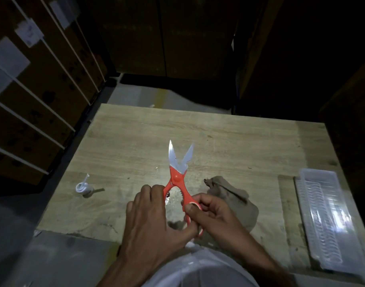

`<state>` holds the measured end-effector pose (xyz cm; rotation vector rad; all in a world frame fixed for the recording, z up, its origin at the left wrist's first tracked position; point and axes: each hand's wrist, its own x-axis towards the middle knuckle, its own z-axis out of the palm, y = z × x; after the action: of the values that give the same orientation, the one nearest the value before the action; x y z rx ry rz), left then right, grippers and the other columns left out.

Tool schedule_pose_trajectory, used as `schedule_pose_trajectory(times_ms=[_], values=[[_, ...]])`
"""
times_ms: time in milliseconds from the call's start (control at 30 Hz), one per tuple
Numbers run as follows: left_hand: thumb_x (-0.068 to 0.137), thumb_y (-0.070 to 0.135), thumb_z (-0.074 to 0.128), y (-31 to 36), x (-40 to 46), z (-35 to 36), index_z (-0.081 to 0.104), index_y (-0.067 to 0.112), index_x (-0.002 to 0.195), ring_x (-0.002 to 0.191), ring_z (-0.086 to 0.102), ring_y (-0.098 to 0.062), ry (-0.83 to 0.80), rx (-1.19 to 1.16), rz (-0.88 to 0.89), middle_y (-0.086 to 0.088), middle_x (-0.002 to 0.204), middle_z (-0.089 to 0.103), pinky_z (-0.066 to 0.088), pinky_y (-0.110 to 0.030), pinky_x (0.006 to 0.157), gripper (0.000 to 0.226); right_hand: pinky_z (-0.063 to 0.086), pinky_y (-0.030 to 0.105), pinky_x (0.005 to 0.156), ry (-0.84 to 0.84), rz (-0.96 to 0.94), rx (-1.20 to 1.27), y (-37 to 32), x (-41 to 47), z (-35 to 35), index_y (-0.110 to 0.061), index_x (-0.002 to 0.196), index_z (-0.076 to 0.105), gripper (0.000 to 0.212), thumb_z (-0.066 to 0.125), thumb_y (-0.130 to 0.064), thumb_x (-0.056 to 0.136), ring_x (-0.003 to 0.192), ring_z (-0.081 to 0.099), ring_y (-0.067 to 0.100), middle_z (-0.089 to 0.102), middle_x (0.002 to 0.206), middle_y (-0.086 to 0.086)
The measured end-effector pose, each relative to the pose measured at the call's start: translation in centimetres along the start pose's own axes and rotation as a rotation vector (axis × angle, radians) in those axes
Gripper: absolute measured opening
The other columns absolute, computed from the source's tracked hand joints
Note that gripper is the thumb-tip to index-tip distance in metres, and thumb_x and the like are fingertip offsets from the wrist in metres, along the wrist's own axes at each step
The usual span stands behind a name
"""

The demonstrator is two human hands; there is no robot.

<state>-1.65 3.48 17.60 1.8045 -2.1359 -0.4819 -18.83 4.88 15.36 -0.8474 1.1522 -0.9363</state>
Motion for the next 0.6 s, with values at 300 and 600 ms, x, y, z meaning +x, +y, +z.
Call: schedule_pose_trajectory(times_ms=[300,600], values=[[0.098,0.054,0.062,-1.3,2.2,-0.8,0.072,0.038,0.104,0.066,0.059,-0.005,-0.159,-0.772,-0.035,0.006,0.083,0.068,0.046,-0.022,0.062,0.02,0.035,0.014,0.052,0.23,-0.158,-0.024,-0.8,-0.5,-0.8,-0.023,0.082,0.07,0.016,0.063,-0.034,0.092,0.053,0.043,0.003,0.05,0.06,-0.008],[0.1,0.064,0.038,3.2,7.7,-2.6,0.055,0.022,0.087,0.052,0.037,-0.008,0.053,-0.742,0.198,0.003,0.059,0.043,0.03,-0.03,0.052,0.047,0.045,0.031,0.069,0.452,-0.501,-0.04,-6.9,1.3,-1.1,-0.02,0.081,0.068,0.027,0.062,-0.045,0.09,0.067,0.052,0.01,0.056,0.067,-0.004]])
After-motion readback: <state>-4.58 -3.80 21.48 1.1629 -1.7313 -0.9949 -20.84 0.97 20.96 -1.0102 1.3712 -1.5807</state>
